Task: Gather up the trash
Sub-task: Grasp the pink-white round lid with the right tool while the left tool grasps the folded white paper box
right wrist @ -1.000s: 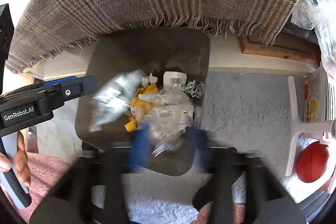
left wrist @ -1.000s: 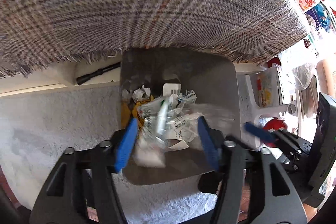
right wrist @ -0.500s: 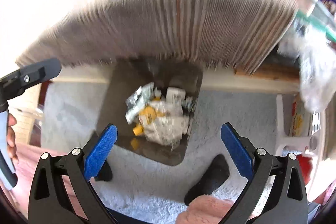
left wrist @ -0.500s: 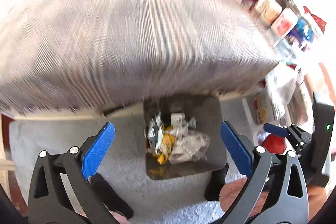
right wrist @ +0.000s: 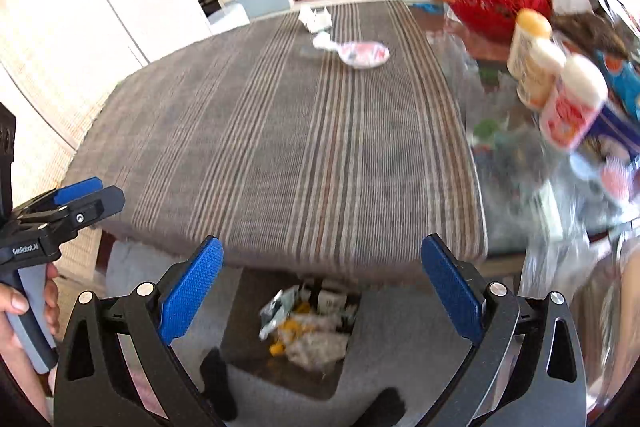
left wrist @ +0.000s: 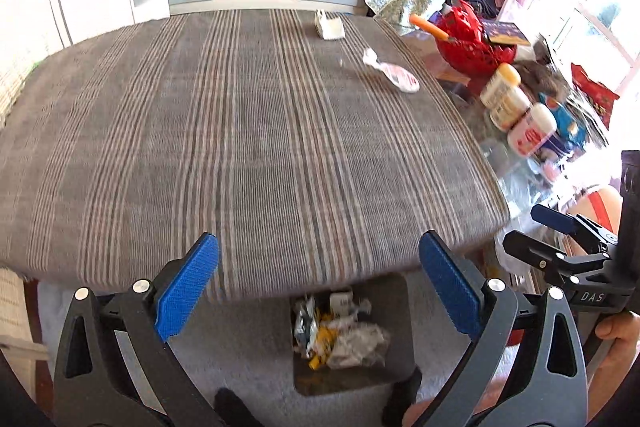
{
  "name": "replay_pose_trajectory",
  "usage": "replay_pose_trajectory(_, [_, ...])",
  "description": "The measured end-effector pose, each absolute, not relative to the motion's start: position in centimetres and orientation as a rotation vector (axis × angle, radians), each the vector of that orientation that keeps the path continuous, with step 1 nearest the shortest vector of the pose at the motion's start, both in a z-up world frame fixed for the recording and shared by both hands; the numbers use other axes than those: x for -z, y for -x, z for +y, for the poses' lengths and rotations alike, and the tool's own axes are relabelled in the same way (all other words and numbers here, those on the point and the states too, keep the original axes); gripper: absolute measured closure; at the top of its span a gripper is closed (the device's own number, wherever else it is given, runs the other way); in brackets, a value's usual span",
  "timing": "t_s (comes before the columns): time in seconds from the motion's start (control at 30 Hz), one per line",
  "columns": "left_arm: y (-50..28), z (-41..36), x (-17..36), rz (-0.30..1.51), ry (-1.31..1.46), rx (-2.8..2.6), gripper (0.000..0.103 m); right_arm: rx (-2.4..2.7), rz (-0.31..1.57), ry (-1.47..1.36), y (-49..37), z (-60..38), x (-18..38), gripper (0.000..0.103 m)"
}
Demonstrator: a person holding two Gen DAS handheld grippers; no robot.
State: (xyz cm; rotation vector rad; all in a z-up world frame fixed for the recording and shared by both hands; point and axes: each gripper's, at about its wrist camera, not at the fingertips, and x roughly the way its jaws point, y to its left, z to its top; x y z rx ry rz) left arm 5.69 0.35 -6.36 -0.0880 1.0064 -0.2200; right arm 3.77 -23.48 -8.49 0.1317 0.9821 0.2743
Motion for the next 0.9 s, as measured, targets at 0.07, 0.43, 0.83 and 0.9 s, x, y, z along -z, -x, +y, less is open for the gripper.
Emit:
replay_pose_trajectory(0.07, [-7.2, 0.2, 6.5, 1.010, 0.085, 0.215, 0.008, -0.275, 0.971, -0.130, -5.3, -23.7, 8.5, 0.003])
replay_pose_trajectory(0.43, [-21.5, -1.0, 8.4, 1.019, 0.054, 0.201, 0.008, -0.267, 0.940, 0.026, -18.7, -23.3, 10.6, 0.003])
replay_pose_trajectory(0.83, [-35.6, -4.7, 11.8, 1.121, -0.014, 0.221, 0.008, -0.315, 1.069, 0.110, -30.5, -22.4, 13.2, 0.003])
replay_pose_trajectory(0.9, [-37.2, -5.0, 11.9, 1.117, -0.011, 0.224, 0.008, -0.328, 1.094, 0.118, -31.7, -22.2, 14.0, 0.003])
